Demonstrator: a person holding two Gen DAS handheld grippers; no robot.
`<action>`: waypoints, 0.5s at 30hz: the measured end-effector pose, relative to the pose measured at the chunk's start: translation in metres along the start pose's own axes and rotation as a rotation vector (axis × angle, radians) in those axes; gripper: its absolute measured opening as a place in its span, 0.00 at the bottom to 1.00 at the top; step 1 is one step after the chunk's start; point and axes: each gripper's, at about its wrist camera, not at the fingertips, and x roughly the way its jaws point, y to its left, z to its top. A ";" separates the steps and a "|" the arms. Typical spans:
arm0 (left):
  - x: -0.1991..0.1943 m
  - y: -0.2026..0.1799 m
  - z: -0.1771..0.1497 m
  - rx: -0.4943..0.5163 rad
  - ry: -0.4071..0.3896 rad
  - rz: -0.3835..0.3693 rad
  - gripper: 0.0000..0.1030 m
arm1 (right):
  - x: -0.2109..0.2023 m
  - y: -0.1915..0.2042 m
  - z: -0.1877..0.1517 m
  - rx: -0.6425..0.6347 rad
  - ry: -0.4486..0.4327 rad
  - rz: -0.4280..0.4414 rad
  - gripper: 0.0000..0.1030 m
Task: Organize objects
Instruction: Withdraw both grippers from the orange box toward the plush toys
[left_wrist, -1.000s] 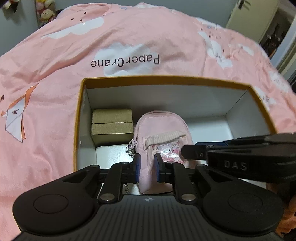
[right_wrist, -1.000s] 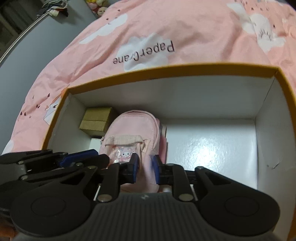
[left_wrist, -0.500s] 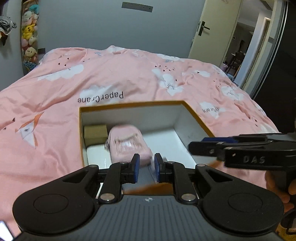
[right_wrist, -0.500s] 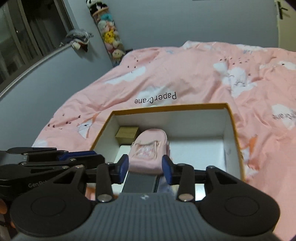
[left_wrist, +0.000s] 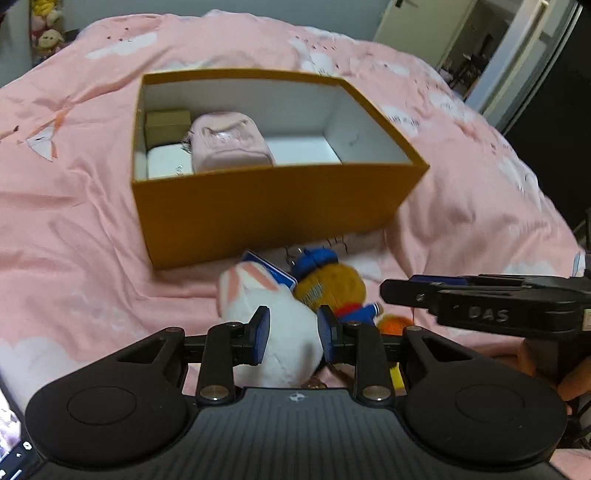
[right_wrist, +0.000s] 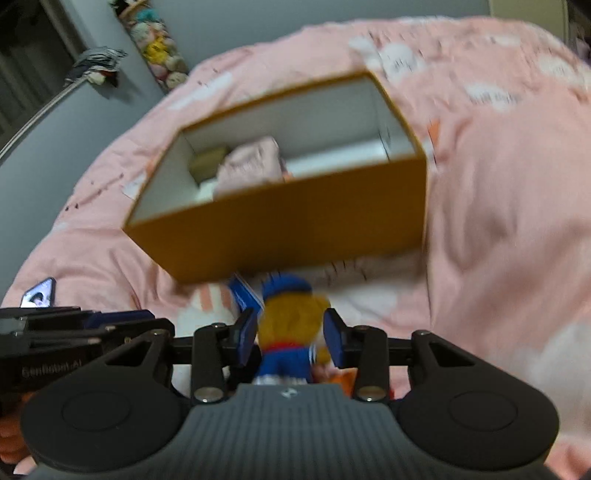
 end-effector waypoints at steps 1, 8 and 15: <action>0.002 -0.004 0.000 0.022 0.002 0.008 0.31 | 0.003 -0.001 -0.003 -0.001 0.008 -0.009 0.41; 0.020 -0.043 -0.007 0.268 0.033 0.059 0.40 | 0.009 -0.018 -0.012 0.072 0.024 -0.021 0.41; 0.036 -0.056 -0.019 0.354 0.098 0.124 0.51 | 0.016 -0.021 -0.015 0.087 0.058 0.004 0.41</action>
